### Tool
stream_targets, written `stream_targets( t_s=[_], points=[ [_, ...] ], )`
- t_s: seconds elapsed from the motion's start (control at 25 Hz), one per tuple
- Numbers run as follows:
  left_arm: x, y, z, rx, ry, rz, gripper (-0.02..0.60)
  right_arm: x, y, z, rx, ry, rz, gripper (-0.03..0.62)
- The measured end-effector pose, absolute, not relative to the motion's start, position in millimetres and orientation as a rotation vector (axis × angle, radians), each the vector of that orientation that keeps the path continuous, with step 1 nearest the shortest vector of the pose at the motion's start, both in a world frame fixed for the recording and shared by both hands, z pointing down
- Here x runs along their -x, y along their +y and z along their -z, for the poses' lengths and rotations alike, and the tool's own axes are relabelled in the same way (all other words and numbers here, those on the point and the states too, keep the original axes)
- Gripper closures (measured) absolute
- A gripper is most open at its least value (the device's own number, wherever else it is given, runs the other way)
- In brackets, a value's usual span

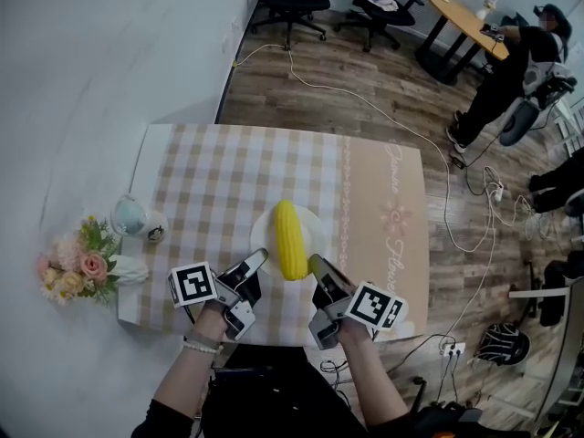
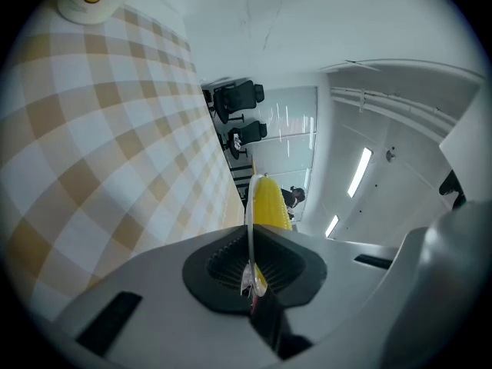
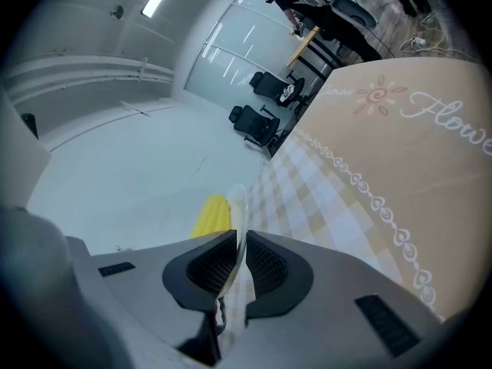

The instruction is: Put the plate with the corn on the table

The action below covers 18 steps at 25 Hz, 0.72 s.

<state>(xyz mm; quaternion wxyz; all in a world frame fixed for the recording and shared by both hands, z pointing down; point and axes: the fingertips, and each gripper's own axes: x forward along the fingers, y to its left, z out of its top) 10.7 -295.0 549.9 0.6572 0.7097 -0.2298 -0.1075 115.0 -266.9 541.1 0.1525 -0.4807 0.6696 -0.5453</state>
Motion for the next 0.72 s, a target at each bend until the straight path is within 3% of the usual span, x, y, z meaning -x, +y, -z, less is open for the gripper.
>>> stream_targets(
  t_s=[0.72],
  points=[
    [-15,-307,-610,-1.57,-0.572,0.144,0.561,-125,-275,-606,1.485,1.901,1.703,0.523]
  ],
)
